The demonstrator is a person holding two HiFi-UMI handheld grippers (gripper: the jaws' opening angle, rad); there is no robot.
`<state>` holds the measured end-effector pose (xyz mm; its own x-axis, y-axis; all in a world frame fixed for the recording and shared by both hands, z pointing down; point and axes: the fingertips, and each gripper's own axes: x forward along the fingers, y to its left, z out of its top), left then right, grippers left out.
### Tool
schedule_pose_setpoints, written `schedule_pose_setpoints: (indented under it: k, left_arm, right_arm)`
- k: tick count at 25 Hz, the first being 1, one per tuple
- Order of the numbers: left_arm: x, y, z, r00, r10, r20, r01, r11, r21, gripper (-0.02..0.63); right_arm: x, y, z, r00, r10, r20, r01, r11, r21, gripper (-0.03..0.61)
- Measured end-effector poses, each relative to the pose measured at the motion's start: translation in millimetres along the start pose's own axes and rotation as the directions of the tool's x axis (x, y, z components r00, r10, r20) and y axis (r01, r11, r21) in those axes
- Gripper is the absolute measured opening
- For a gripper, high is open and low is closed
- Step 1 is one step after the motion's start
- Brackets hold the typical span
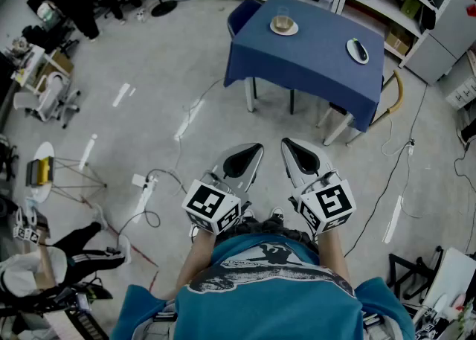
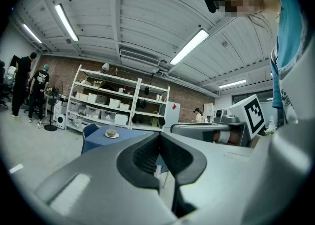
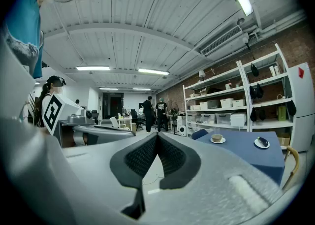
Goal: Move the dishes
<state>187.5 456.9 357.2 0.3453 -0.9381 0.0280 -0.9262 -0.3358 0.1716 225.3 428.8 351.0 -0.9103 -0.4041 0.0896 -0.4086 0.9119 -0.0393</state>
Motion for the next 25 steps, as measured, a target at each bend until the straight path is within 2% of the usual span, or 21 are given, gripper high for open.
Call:
schedule_pose_setpoints:
  k: [3, 8, 13, 19, 25]
  left_arm:
    - [2.7, -3.0, -0.5, 1.0, 0.002, -0.008, -0.002, 1.0, 0.005, 0.018]
    - [14.3, 2.7, 0.7, 1.0, 0.007, -0.009, -0.007, 1.0, 0.004, 0.018]
    - [30.4, -1.6, -4.4, 0.999, 0.028, -0.027, -0.028, 1.0, 0.007, 0.018]
    - [50.8, -9.8, -6.4, 0.999, 0.045, -0.013, -0.045, 0.999, 0.002, 0.018]
    - [64.1, -17.8, -20.2, 0.997, 0.065, -0.04, -0.065, 0.998, -0.009, 0.018]
  right_arm:
    - [-3.8, -1.0, -0.2, 1.0, 0.009, 0.006, -0.009, 1.0, -0.007, 0.002]
    - [1.9, -10.3, -4.5, 1.0, 0.005, -0.03, -0.008, 0.997, -0.08, 0.003]
    - [-5.5, -30.0, -5.4, 1.0, 0.017, -0.01, -0.017, 0.999, -0.044, 0.003]
    - [-7.9, -51.6, -10.0, 0.999, 0.046, -0.011, -0.047, 0.998, -0.036, 0.003]
    - [-13.6, -63.2, -19.6, 0.995, 0.099, 0.01, -0.1, 0.994, 0.048, 0.003]
